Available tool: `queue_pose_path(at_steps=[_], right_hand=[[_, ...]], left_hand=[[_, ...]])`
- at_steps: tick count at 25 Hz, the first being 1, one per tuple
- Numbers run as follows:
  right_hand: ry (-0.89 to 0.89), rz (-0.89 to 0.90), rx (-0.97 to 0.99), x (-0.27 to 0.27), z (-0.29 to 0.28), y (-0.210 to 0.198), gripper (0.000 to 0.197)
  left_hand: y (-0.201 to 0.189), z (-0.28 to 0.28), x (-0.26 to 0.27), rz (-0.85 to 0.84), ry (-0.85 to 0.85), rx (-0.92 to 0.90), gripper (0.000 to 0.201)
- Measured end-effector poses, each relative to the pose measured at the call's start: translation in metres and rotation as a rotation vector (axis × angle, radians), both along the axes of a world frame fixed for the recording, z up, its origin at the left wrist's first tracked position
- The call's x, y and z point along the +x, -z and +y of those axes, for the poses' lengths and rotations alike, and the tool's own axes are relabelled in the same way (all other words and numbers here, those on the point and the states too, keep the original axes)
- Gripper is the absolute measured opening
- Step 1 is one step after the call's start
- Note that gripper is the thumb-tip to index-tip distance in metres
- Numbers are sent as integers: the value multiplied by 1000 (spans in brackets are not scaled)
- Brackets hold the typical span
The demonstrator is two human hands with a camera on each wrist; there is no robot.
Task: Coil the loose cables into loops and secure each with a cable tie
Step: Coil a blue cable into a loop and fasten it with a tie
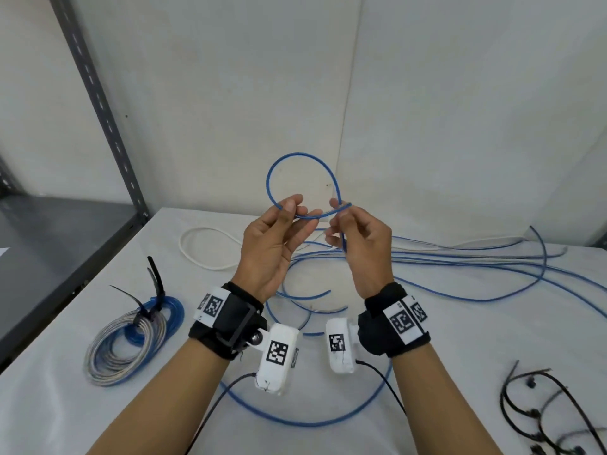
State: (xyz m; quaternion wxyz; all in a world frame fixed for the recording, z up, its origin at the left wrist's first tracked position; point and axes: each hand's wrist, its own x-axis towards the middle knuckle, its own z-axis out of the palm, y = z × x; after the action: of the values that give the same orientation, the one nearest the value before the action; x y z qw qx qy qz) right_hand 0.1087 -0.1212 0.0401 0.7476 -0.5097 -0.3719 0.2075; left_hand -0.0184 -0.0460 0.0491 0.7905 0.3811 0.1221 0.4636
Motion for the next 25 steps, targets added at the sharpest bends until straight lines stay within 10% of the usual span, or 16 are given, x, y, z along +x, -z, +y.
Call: queue_pose_path(at_steps=[10, 15, 18, 25], right_hand=[[-2, 114, 45, 0, -5, -2, 23], [100, -427, -163, 23, -18, -7, 13], [-15, -669, -336, 20, -23, -12, 13], [-178, -773, -472, 12, -27, -21, 12]], left_hand=[[18, -9, 7, 80, 87, 8, 30], [8, 13, -11, 549, -231, 551, 75], [-1, 23, -30, 730, -256, 956, 49], [-13, 21, -41, 872, -29, 1171, 18]])
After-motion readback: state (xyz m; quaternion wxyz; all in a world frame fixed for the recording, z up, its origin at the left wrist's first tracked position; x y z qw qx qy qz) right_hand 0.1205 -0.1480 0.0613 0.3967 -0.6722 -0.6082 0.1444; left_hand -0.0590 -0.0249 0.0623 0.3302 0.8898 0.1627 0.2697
